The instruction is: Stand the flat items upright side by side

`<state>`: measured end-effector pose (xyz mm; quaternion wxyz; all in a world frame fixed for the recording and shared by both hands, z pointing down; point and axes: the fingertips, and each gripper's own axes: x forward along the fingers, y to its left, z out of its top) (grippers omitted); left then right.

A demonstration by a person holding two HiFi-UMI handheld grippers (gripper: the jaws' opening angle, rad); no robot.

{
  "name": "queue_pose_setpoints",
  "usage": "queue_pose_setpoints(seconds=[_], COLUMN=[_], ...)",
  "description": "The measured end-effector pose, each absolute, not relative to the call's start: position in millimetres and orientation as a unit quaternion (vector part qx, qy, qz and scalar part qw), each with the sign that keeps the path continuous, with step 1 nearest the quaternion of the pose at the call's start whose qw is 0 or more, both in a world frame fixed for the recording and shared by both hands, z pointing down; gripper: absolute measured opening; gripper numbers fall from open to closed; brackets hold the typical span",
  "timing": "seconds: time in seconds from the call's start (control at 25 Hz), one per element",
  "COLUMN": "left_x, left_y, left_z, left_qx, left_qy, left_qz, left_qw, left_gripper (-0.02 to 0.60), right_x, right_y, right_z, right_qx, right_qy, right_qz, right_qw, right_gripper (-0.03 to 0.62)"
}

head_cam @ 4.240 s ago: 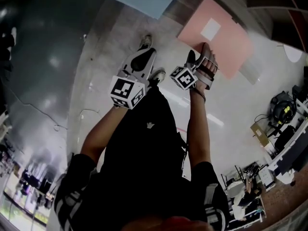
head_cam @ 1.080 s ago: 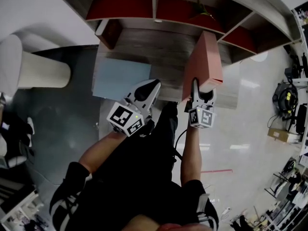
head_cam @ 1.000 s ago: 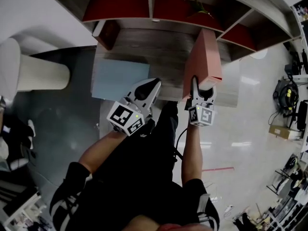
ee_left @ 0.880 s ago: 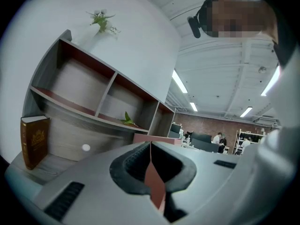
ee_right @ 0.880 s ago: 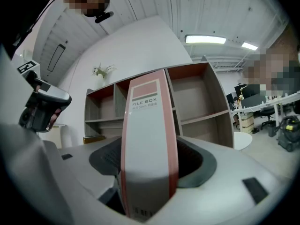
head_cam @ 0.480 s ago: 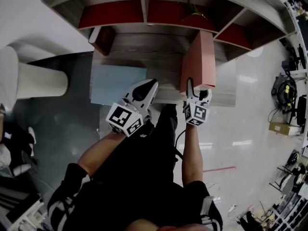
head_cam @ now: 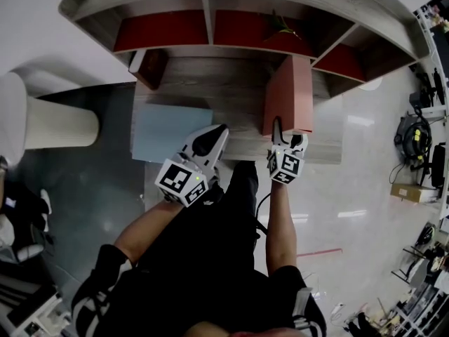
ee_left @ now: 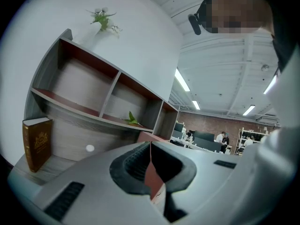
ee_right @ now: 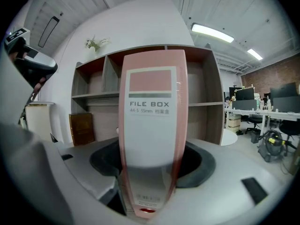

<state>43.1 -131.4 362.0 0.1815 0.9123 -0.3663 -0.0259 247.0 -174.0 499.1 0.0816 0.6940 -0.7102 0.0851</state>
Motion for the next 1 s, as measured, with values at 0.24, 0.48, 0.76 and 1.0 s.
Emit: queue_pose_setpoints(seconds=[0.24, 0.48, 0.76, 1.0], left_x=[47.8, 53.7, 65.1, 74.5], left_y=[-141.8, -158.1, -181.6, -196.1], left_z=[367.3, 368.4, 371.7, 375.8], left_qx=[0.910, 0.907, 0.901, 0.895], left_qy=[-0.369, -0.376, -0.387, -0.397], left_qz=[-0.023, -0.025, -0.030, -0.032], left_qw=[0.186, 0.189, 0.194, 0.201], left_gripper=[0.029, 0.028, 0.029, 0.028], right_x=[251.8, 259.7, 268.2, 269.9], right_y=[-199.5, -224.0, -250.0, -267.9], right_z=[504.3, 504.1, 505.1, 506.0], right_qx=[0.692, 0.686, 0.686, 0.689], right_qy=[-0.711, -0.716, -0.715, -0.712], right_qz=[0.084, 0.086, 0.089, 0.081], right_qw=[0.091, 0.097, 0.097, 0.110], right_gripper=[0.307, 0.307, 0.307, 0.307])
